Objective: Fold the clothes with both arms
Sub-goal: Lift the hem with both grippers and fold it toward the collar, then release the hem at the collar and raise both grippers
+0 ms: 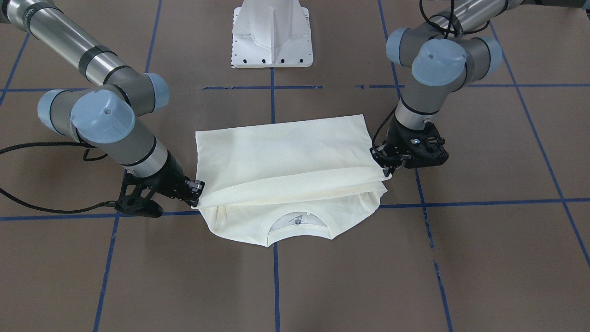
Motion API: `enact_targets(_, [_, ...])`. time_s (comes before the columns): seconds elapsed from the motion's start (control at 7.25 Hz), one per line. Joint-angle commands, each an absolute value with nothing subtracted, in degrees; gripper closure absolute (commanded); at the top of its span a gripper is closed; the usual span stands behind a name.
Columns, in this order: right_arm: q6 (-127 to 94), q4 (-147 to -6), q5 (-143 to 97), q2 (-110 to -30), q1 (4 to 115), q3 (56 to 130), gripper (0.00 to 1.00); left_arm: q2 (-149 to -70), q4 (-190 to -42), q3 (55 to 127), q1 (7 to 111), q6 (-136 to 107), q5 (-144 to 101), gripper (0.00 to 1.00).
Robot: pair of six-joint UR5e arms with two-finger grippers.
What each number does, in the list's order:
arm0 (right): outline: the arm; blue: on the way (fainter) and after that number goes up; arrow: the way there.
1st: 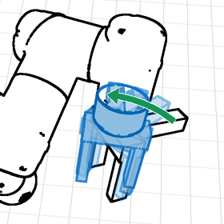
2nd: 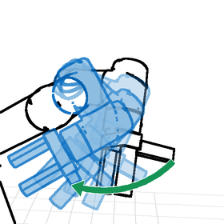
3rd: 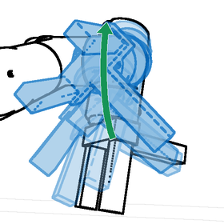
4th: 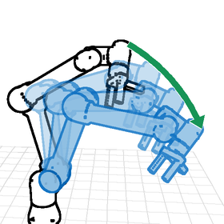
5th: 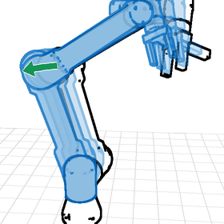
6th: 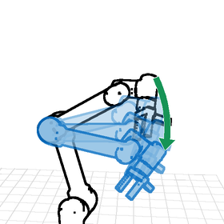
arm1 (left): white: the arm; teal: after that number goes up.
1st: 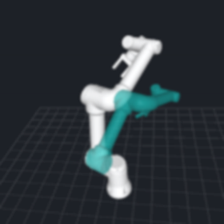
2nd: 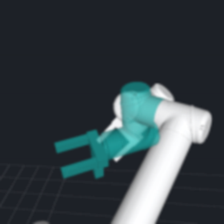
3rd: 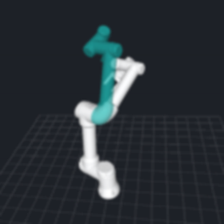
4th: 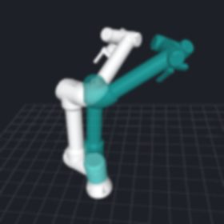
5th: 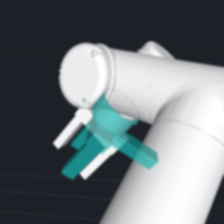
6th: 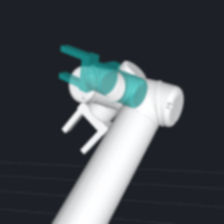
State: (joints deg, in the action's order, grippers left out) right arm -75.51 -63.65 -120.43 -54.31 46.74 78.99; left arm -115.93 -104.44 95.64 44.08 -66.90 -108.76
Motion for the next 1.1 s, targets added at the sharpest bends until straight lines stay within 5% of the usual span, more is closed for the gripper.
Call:
enact_targets(0.0, [-75.6,-61.9,-119.5,-52.7,46.7,74.8,1.00,-116.0,-111.7,88.2,44.6,-66.9,-108.6,1.00])
enact_targets(0.83, [-75.6,-61.9,-119.0,-52.0,46.4,74.4,1.00,-118.1,-112.5,86.9,44.6,-67.1,-107.9,1.00])
enact_targets(0.97, [-75.6,-62.0,-119.0,-52.0,46.3,74.4,0.53,-118.2,-112.5,86.9,44.6,-67.3,-107.9,0.64])
